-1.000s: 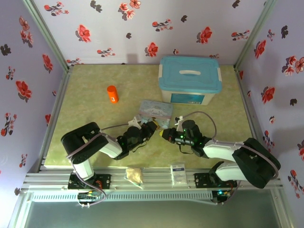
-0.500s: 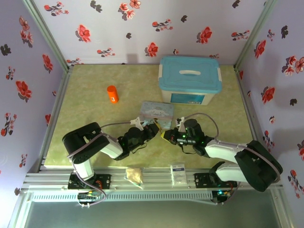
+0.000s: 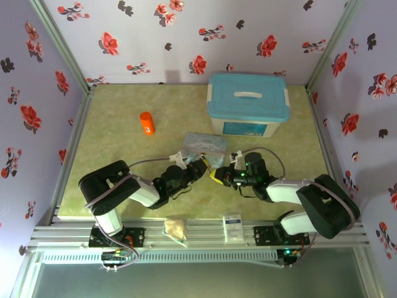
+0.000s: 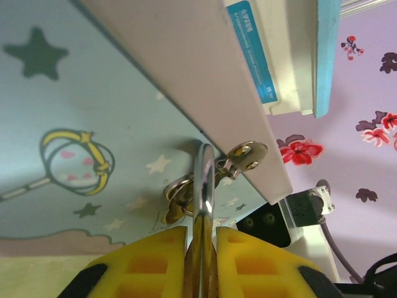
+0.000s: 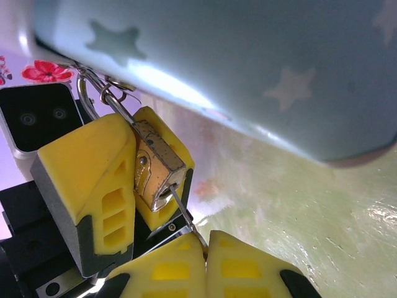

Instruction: Unlock the padlock with the key

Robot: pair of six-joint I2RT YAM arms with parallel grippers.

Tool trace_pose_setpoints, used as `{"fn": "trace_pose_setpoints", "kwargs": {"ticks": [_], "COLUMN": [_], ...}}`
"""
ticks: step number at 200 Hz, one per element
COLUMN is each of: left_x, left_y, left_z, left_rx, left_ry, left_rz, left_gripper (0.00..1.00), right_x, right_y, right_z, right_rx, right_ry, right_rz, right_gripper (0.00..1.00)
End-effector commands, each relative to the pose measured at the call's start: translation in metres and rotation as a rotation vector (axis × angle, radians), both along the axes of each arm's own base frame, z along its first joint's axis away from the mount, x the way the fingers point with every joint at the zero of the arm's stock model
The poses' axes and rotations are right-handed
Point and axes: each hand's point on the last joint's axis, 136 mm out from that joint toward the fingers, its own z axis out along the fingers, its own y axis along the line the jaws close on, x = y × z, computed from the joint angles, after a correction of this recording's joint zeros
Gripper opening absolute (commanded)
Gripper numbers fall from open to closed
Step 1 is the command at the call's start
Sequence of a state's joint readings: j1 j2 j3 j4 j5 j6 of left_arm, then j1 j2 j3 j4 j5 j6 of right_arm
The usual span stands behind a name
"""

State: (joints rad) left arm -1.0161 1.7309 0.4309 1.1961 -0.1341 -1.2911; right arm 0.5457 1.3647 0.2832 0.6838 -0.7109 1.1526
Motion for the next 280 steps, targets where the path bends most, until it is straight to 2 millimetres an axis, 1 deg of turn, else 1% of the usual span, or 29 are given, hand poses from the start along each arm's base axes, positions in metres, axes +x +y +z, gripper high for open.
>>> {"fn": "trace_pose_setpoints", "kwargs": {"ticks": [1,18,36,47,59,75,98,112,138,156,179,204,230,247,280], "left_x": [-0.055,-0.056,-0.056,-0.056,-0.053,-0.048,-0.042,-0.04,-0.042,-0.045,-0.046,-0.045,-0.044,-0.044,-0.045], "left_y": [-0.038,-0.038,-0.039,-0.04,-0.041,-0.037,-0.025,-0.022,-0.031,-0.037,-0.037,-0.037,-0.042,-0.046,-0.05], "left_z": [0.05,0.05,0.053,0.055,0.055,0.05,0.054,0.055,0.057,0.058,0.056,0.048,0.041,0.037,0.035], "left_rx": [-0.168,-0.169,-0.175,-0.18,-0.192,-0.2,-0.199,-0.206,-0.224,-0.229,-0.229,-0.215,-0.209,-0.208,-0.208], "left_ry": [-0.046,-0.044,-0.046,-0.05,-0.033,0.002,-0.018,-0.013,0.004,0.005,0.015,0.033,0.05,0.066,0.073], "left_rz": [-0.3,-0.307,-0.305,-0.306,-0.291,-0.248,-0.166,-0.14,-0.159,-0.184,-0.186,-0.178,-0.18,-0.191,-0.198], "left_gripper": [0.0,0.0,0.0,0.0,0.0,0.0,0.0,0.0,0.0,0.0,0.0,0.0,0.0,0.0,0.0], "right_x": [0.041,0.043,0.042,0.041,0.04,0.037,0.03,0.029,0.032,0.037,0.041,0.035,0.03,0.028,0.029], "right_y": [-0.012,-0.02,-0.02,-0.018,-0.015,-0.01,-0.004,-0.007,-0.011,-0.005,0.001,0.01,0.01,0.014,0.015], "right_z": [0.035,0.032,0.03,0.033,0.041,0.043,0.045,0.045,0.043,0.048,0.05,0.05,0.045,0.047,0.045], "right_rx": [0.037,0.013,0.002,0.02,0.046,0.033,0.022,0.016,-0.034,-0.022,0.003,0.016,0.007,0.013,0.009], "right_ry": [-0.2,-0.202,-0.197,-0.196,-0.215,-0.23,-0.251,-0.259,-0.276,-0.284,-0.282,-0.287,-0.283,-0.288,-0.292], "right_rz": [-0.127,-0.132,-0.127,-0.129,-0.134,-0.139,-0.166,-0.217,-0.251,-0.24,-0.239,-0.225,-0.241,-0.238,-0.246], "right_gripper": [0.0,0.0,0.0,0.0,0.0,0.0,0.0,0.0,0.0,0.0,0.0,0.0,0.0,0.0,0.0]}}
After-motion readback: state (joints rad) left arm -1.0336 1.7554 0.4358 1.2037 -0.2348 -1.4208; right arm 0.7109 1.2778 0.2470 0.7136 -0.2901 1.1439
